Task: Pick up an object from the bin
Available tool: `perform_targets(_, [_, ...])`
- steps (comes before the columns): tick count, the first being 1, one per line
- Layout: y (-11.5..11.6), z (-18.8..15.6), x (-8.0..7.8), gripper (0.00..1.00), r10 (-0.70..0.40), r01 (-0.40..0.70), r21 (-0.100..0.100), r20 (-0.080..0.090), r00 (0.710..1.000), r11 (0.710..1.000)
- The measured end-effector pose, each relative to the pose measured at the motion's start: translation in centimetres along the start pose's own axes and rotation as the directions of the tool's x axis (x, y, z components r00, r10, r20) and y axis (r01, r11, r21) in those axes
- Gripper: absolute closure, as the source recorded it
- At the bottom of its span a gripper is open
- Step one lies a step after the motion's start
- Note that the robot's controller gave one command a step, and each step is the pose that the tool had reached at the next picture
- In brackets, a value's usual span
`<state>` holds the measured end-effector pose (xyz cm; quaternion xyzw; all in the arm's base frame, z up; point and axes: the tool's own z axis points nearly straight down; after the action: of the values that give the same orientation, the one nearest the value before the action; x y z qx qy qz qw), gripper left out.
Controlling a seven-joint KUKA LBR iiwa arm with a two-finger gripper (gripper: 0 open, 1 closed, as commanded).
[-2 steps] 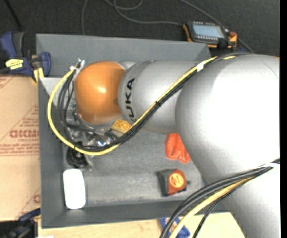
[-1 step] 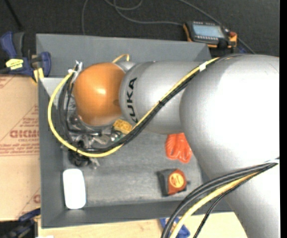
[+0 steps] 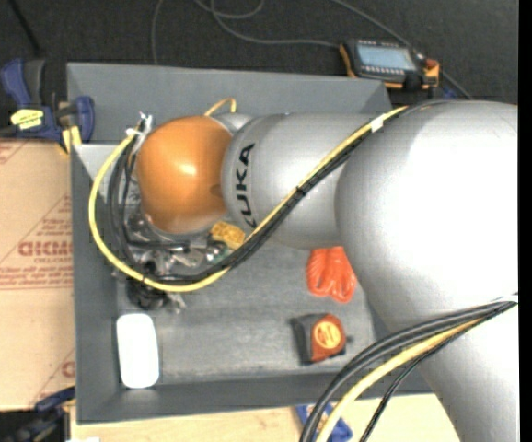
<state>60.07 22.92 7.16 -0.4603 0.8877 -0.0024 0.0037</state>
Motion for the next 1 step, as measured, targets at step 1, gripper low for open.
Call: perform_targets(1, [0.11, -0.45, 0.09, 1.00, 0.000, 0.000, -0.005, -0.004, 1.000, 1.000])
